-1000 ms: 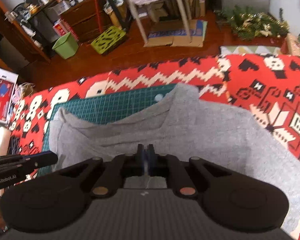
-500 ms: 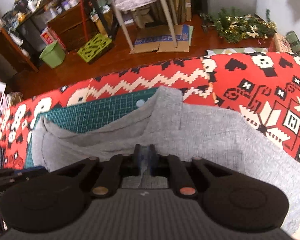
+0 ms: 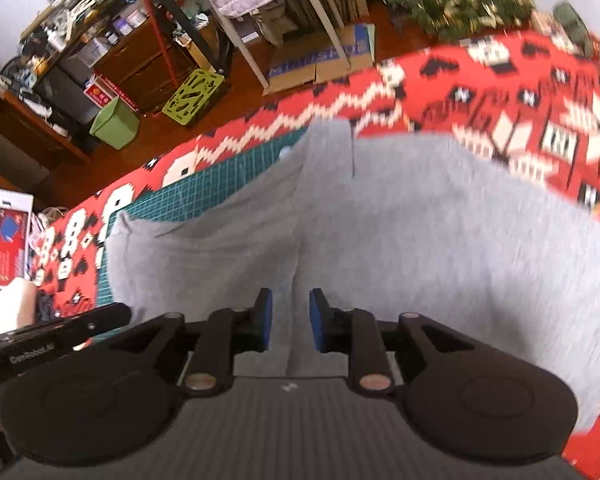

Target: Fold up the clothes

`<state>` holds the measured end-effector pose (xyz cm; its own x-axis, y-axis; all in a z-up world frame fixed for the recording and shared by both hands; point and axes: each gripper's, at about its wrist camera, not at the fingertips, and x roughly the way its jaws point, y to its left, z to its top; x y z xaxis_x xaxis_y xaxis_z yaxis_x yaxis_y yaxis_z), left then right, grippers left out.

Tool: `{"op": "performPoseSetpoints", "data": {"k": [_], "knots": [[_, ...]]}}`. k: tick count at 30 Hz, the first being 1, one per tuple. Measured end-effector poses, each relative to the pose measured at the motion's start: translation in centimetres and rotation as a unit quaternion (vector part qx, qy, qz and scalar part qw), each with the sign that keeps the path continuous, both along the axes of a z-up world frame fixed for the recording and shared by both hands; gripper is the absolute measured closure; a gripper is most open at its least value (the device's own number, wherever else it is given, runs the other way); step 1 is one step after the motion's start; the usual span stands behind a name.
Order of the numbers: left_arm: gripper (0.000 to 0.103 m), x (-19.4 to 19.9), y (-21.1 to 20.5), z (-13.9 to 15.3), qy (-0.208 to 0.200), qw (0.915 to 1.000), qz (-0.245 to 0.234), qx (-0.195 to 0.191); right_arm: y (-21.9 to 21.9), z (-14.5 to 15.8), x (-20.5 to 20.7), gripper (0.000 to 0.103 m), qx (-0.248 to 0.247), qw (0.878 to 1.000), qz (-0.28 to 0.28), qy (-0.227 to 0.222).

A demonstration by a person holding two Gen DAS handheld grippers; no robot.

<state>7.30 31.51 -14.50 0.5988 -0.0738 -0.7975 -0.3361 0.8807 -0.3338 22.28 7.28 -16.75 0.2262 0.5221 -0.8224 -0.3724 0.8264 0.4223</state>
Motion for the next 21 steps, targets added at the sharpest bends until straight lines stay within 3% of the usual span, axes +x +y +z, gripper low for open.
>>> {"op": "performPoseSetpoints", "data": {"k": [10,15,17,18,21], "knots": [[0.096,-2.0,-1.4,0.4,0.002,0.9998,0.013,-0.018,-1.5,-1.7,-3.4,0.077,0.04,0.995,-0.048,0.072],[0.096,-2.5,-3.0,0.1,0.004,0.9995,-0.015,-0.028,-1.6,-2.8,-4.5,0.078,0.054,0.993,-0.052,0.095],[0.096,-2.6,-3.8,-0.2,0.008,0.999,-0.033,-0.029,-1.4,-3.0,-4.7,0.085,0.053,0.993,-0.047,0.095],[0.096,-2.7,-4.2,-0.4,0.012,0.9987,-0.042,-0.028,-1.3,-3.1,-4.8,0.098,0.049,0.993,-0.044,0.095],[0.096,-2.8,-5.1,-1.1,0.026,0.9979,-0.055,-0.02,-1.3,-2.6,-5.2,0.099,0.039,0.995,-0.037,0.087]]}}
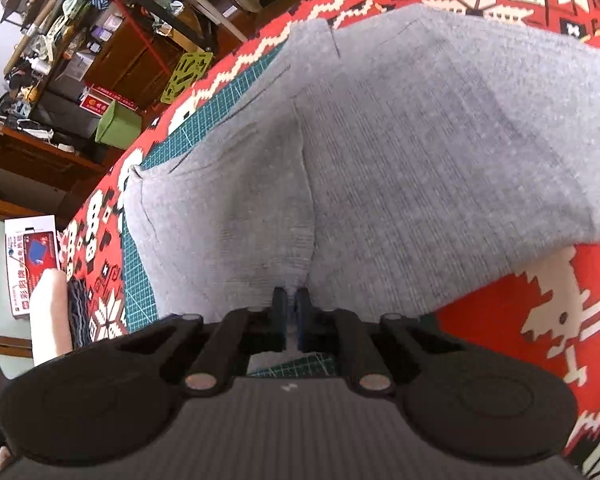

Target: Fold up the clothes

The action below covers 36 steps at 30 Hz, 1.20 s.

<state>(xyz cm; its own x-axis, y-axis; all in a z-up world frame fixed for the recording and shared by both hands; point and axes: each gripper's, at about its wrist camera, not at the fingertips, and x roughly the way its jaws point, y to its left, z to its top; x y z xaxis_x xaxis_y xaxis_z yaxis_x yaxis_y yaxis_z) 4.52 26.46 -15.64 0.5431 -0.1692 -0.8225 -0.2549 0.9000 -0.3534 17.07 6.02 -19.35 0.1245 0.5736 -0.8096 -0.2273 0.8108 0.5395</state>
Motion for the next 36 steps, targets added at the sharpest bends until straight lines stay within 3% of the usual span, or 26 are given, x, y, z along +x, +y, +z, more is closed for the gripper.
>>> {"op": "performPoseSetpoints", "data": {"k": [5,9,13,23,30,36], "knots": [[0.096,-0.3,-0.8,0.0,0.003,1.0,-0.007,-0.002,-0.7,1.4,-0.7,0.099,-0.005,1.0,0.01,-0.017],[0.096,-0.2,-1.3,-1.2,0.024,0.9995,-0.016,0.009,-0.6,0.3,-0.6,0.098,-0.016,1.0,0.012,-0.007],[0.096,-0.5,-1.1,-0.9,0.021,0.9997,-0.007,0.004,-1.3,0.4,-0.8,0.092,-0.019,1.0,0.011,-0.012],[0.096,-2.4,-0.1,1.2,0.007,0.9994,0.035,-0.004,-2.3,3.9,-1.6,0.09,-0.048,0.996,0.062,-0.052],[0.096,-2.2,3.1,3.0,-0.023,0.997,0.072,0.015,2.4,6.4,-1.3,0.093,-0.041,0.985,0.131,-0.104],[0.096,-0.3,7.4,2.5,-0.054,0.994,0.093,0.018,9.2,6.8,-0.2,0.093,-0.012,0.978,0.164,-0.13]]}}
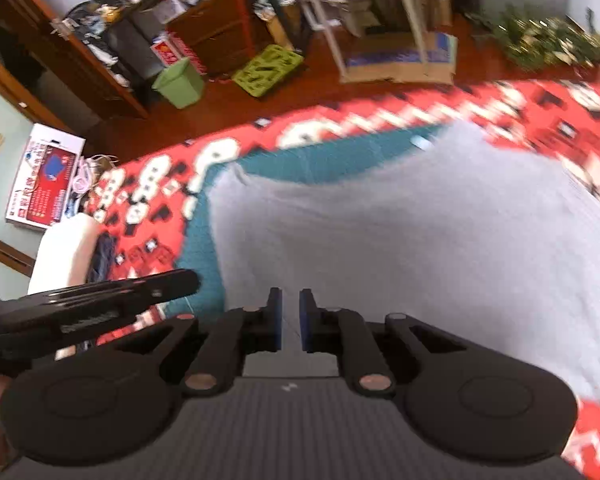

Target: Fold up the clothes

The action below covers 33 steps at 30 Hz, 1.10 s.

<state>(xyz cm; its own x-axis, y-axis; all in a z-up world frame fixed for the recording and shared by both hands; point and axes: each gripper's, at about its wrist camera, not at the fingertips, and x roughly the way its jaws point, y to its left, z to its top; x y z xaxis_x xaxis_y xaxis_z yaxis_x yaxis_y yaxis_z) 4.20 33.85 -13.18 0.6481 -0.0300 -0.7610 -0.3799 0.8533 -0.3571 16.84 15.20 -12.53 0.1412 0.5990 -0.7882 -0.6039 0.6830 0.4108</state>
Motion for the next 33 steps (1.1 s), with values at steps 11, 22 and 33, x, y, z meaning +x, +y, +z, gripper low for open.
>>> {"op": "performPoseSetpoints", "data": {"k": [11,22,33], "knots": [[0.1,3.7,5.4,-3.0,-0.014,0.9995,-0.01,-0.026,11.3,-3.3,2.6,0.1,-0.001,0.997,0.073,-0.026],[0.098,4.7,6.7,-3.7,-0.012,0.9994,-0.019,-0.028,12.2,-4.8,4.4,0.101,-0.011,0.998,0.062,-0.012],[0.098,4.5,7.3,-3.5,-0.014,0.9993,-0.004,-0.033,11.9,-4.4,4.3,0.099,-0.004,0.998,0.055,-0.017]]}}
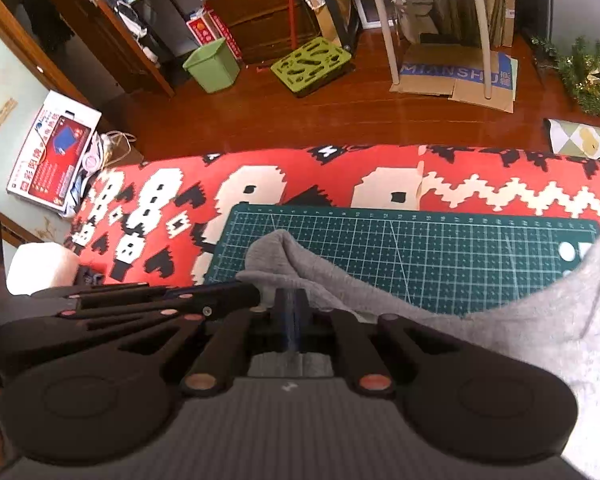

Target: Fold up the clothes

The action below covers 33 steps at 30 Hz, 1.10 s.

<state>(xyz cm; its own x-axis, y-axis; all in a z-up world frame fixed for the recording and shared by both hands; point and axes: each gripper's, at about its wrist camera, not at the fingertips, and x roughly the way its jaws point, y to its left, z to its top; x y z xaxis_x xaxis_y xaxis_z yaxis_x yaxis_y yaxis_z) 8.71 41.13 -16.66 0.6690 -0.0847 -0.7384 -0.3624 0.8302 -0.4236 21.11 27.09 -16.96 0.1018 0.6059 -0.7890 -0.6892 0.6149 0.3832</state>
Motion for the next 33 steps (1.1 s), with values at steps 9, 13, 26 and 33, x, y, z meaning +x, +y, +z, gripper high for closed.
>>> {"op": "performPoseSetpoints", "data": {"k": [9,13,26,33], "knots": [[0.099,-2.1,-3.7,0.0,0.006,0.9998,-0.017,-0.01,-2.2,0.0,-2.9,0.099,-0.028,0.999,0.034,-0.016],[0.099,-2.1,-4.2,-0.9,0.006,0.9999,-0.014,-0.005,-3.3,-0.2,-2.8,0.099,-0.025,0.999,0.024,-0.017],[0.099,-3.8,-7.0,0.6,0.014,0.9997,-0.021,-0.001,-7.0,0.5,-5.7,0.098,-0.026,0.999,0.03,-0.006],[0.099,-5.1,-9.1,-0.2,0.029,0.9993,-0.025,-0.001,-8.9,0.1,-6.3,0.099,-0.039,0.999,0.03,-0.007]]}}
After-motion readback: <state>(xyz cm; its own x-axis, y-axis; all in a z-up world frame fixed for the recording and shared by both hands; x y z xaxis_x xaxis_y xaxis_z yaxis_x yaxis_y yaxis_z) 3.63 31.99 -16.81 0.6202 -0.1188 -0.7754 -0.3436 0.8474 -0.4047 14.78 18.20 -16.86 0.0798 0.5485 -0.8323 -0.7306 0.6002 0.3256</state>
